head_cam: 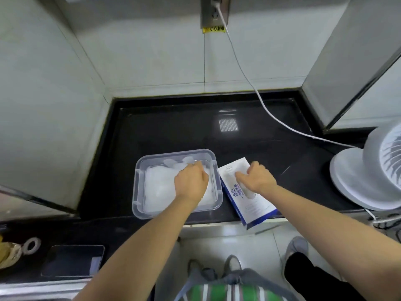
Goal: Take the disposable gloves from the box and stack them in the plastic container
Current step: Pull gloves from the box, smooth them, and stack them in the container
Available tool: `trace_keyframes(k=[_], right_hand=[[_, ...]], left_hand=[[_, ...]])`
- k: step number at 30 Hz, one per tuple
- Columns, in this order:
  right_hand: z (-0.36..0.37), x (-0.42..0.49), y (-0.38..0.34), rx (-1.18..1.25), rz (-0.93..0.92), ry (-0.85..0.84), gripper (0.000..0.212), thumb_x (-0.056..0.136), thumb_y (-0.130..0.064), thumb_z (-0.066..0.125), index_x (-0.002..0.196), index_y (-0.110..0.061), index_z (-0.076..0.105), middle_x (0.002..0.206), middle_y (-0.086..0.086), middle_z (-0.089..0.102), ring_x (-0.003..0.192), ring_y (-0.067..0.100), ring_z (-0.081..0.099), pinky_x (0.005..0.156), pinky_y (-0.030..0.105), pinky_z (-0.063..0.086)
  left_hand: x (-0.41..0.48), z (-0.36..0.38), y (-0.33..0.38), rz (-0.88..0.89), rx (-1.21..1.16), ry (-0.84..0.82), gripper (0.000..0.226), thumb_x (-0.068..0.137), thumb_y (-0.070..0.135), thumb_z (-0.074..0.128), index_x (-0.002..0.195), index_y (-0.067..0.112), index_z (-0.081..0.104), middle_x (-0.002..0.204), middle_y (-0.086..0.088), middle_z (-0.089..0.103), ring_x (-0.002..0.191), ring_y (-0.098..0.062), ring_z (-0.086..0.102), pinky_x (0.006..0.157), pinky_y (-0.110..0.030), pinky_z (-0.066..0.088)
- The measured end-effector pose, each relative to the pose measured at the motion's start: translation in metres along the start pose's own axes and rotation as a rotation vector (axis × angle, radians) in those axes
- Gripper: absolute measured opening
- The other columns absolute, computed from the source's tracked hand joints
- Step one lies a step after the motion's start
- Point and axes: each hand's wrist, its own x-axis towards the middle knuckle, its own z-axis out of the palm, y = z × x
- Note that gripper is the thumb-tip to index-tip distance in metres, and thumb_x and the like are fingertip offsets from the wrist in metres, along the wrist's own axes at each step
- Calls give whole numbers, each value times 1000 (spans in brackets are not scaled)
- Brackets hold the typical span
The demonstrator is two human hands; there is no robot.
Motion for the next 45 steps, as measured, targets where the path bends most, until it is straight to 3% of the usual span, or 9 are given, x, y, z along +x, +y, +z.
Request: trace_keyframes(k=[2, 5, 9, 14, 19, 24, 29, 37, 45], right_hand=[[10, 1, 13, -30, 18, -73, 55, 85, -60, 43, 104, -10, 55, 114, 10, 58, 111, 30, 58, 93, 38, 49], [20, -1, 24, -20, -32, -144, 62, 95, -58, 27, 66, -12, 55, 83, 8, 64, 80, 25, 61, 75, 32, 51], [17, -5, 28, 71, -49, -113, 45, 96, -31, 51, 54, -14, 45, 62, 0, 48, 65, 21, 49, 57, 27, 40], [12, -3, 43, 451, 64, -158, 33, 82, -10, 73, 62, -15, 48, 66, -1, 52, 65, 17, 51, 64, 28, 47], [5, -8, 53, 700, 82, -307, 18, 85, -4, 69, 72, -11, 59, 66, 7, 57, 48, 12, 46, 42, 21, 34], [3, -4, 63, 728, 137, -385, 16, 82, -2, 73, 98, 3, 73, 86, 17, 64, 74, 21, 51, 66, 29, 41], [2, -3, 68, 717, 185, -440, 18, 83, -15, 78, 95, -4, 72, 65, 2, 58, 60, 12, 49, 67, 25, 45], [-13, 6, 66, 1015, 53, -327, 32, 89, -26, 70, 112, -4, 65, 107, 12, 72, 102, 26, 68, 80, 28, 52], [-17, 4, 76, 1059, -65, -185, 13, 91, -13, 69, 97, -2, 70, 90, 7, 74, 87, 22, 69, 84, 33, 55]], left_hand=[[-5, 1, 15, 47, -42, -15, 23, 101, 28, 45, 116, 18, 58, 102, -5, 70, 87, -23, 66, 72, -31, 54], [-14, 5, 37, 109, -103, -36, 15, 100, 26, 47, 111, 18, 53, 100, -5, 68, 85, -25, 63, 69, -32, 49], [-19, 11, 60, 182, -136, -87, 19, 98, 20, 49, 114, 15, 56, 109, -7, 63, 91, -27, 62, 75, -34, 50], [-24, 27, 88, 147, -93, -346, 36, 97, 9, 48, 133, 9, 52, 132, -14, 49, 112, -33, 57, 92, -37, 49], [-32, 49, 96, 65, -55, -550, 60, 95, 2, 52, 149, 8, 25, 140, -14, 32, 120, -33, 51, 90, -33, 45], [-33, 59, 88, 64, -72, -531, 61, 92, 5, 58, 146, 9, 28, 138, -10, 28, 111, -32, 56, 88, -34, 46], [-33, 63, 85, 81, -56, -535, 71, 87, 13, 71, 145, 9, 28, 138, -9, 27, 107, -30, 58, 88, -32, 47], [-37, 66, 85, 114, -56, -501, 82, 80, 11, 78, 144, 15, 26, 133, -6, 28, 101, -26, 59, 80, -27, 45], [-34, 68, 84, 119, -120, -464, 60, 91, 24, 66, 140, 18, 31, 131, -6, 31, 102, -29, 59, 86, -31, 47]])
